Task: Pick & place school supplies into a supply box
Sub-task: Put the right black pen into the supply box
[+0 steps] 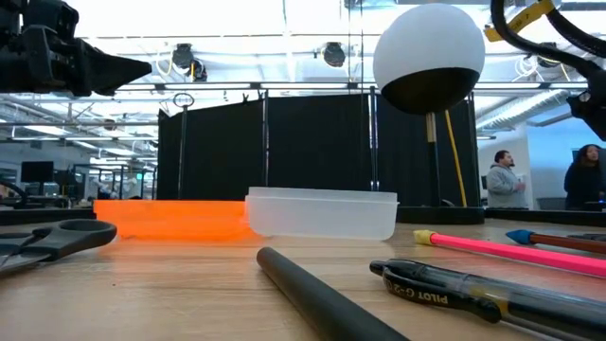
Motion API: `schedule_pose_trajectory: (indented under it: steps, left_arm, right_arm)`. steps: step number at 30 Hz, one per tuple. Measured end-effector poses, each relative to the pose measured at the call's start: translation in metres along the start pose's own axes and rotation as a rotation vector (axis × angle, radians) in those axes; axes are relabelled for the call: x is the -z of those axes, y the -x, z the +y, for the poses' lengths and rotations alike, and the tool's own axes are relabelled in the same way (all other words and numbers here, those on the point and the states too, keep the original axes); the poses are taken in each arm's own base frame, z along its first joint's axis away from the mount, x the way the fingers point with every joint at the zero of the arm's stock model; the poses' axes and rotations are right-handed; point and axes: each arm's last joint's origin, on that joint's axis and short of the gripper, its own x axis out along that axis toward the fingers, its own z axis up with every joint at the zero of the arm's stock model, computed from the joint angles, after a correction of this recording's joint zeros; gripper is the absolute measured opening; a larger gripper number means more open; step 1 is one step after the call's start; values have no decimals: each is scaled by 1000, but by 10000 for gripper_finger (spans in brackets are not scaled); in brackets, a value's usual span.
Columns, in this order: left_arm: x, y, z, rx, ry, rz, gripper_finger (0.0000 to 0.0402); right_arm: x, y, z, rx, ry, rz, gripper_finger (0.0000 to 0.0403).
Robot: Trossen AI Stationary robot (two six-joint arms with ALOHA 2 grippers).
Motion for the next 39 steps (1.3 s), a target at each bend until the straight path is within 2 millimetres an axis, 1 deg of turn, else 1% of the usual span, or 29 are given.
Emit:
schedule_pose_trajectory:
  steps: [3, 6, 8, 11, 14, 17, 20, 22, 25, 31, 34, 36, 39]
  left_arm:
    - [0, 0, 0, 1, 3, 0, 51]
    - [-1, 0, 0, -1, 29, -9, 51]
    - [-2, 0, 1, -4, 49, -23, 51]
    - [-4, 0, 1, -8, 58, -38, 51]
    - [-3, 0, 1, -7, 58, -36, 51]
    - [-3, 0, 1, -7, 59, -35, 51]
    - [-3, 0, 1, -7, 66, -36, 51]
    - [-3, 0, 1, -7, 70, -35, 51]
    - [-3, 0, 1, -8, 69, -35, 51]
    - [-3, 0, 1, -12, 6, -35, 51]
    - [-3, 0, 1, -12, -10, -34, 51]
    - [-3, 0, 1, -12, -10, -34, 51]
    - [-3, 0, 1, -12, -11, -34, 51]
  right_arm:
    - [0, 6, -2, -18, 7, -22, 28]
    - [2, 19, -6, -66, -3, -58, 22]
    - [3, 31, -13, -99, -34, -113, 22]
    - [4, 44, -26, -121, -81, -226, 22]
    - [6, 60, -31, -212, -101, -294, 22]
    - [1, 69, -36, -257, -110, -378, 22]
    - [-9, 83, -35, -343, -105, -444, 22]
    - [-16, 91, -33, -383, -94, -474, 22]
    - [-31, 101, -25, -450, -86, -469, 22]
    - [-70, 123, 8, -702, -26, -470, 22]
    - [-93, 136, 20, -817, 3, -481, 22]
    - [-108, 141, 24, -864, 0, -497, 22]
    - [-130, 146, 24, -884, -25, -515, 22]
